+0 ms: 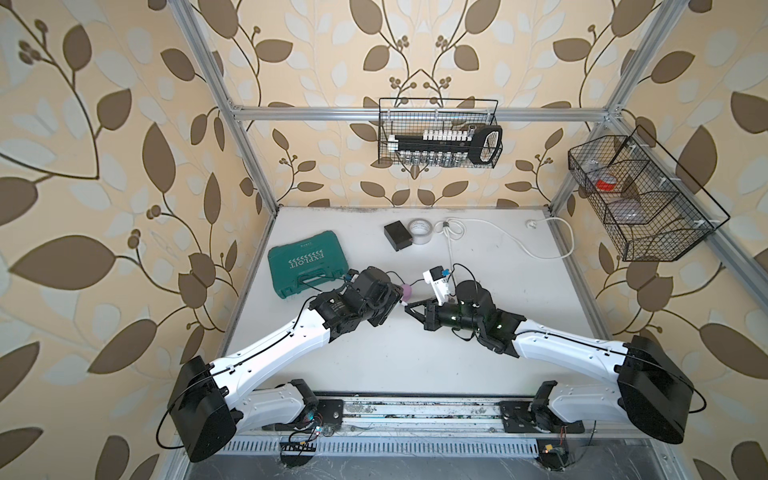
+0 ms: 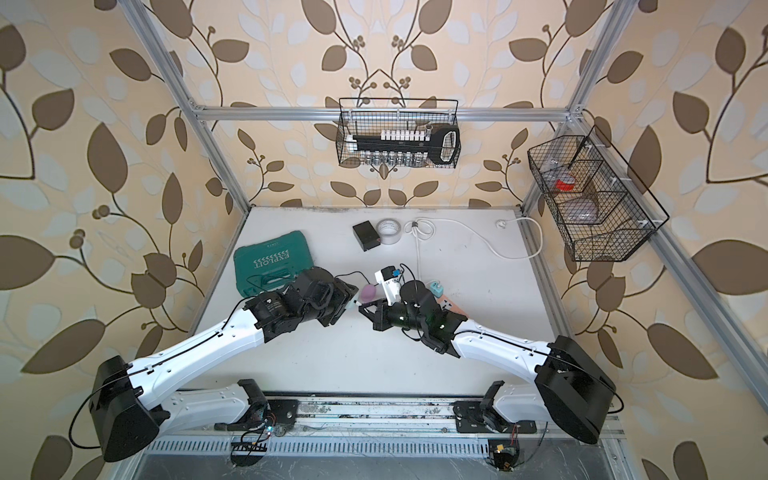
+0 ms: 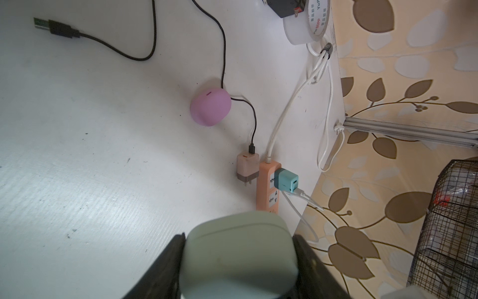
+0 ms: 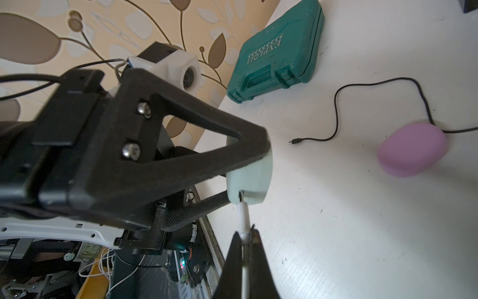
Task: Charge the bluetooth headset
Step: Insert the charging cable into the bluetooth headset.
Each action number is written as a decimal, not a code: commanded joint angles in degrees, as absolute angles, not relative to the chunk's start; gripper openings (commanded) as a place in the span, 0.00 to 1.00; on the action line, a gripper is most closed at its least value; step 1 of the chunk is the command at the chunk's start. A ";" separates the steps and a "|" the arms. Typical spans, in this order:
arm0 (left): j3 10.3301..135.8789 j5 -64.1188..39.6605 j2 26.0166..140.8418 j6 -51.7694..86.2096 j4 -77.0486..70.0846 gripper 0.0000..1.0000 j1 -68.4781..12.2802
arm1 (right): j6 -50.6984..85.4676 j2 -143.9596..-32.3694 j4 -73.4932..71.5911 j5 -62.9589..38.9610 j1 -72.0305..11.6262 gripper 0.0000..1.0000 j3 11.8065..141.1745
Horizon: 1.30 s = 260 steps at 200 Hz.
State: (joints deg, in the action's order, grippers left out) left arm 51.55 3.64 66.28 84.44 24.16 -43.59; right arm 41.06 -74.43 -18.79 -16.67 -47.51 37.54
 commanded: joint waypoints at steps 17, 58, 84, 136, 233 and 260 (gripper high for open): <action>52.92 5.34 65.48 84.28 23.23 0.53 -44.30 | 42.42 -75.60 -21.37 -16.94 -47.78 0.04 37.99; 52.99 5.80 65.31 84.20 22.98 0.53 -44.54 | 44.00 -76.37 -23.16 -17.17 -47.79 0.04 37.53; 52.91 5.80 65.21 84.20 22.72 0.53 -44.65 | 45.63 -76.85 -25.03 -17.44 -47.77 0.04 37.46; 52.57 6.39 64.44 83.75 21.56 0.53 -44.91 | 53.40 -79.12 -32.64 -20.46 -46.02 0.04 35.82; 53.00 5.91 65.29 82.97 20.26 0.50 -45.87 | 56.70 -77.48 -28.27 -14.73 -45.88 0.04 36.56; 53.98 5.65 66.32 82.48 21.02 0.49 -46.55 | 54.62 -77.27 -24.15 -13.53 -45.97 0.04 38.22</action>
State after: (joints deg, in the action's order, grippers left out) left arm 51.55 8.14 66.04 84.01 22.39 -44.71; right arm 55.88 -77.54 -28.69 -17.98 -46.26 35.77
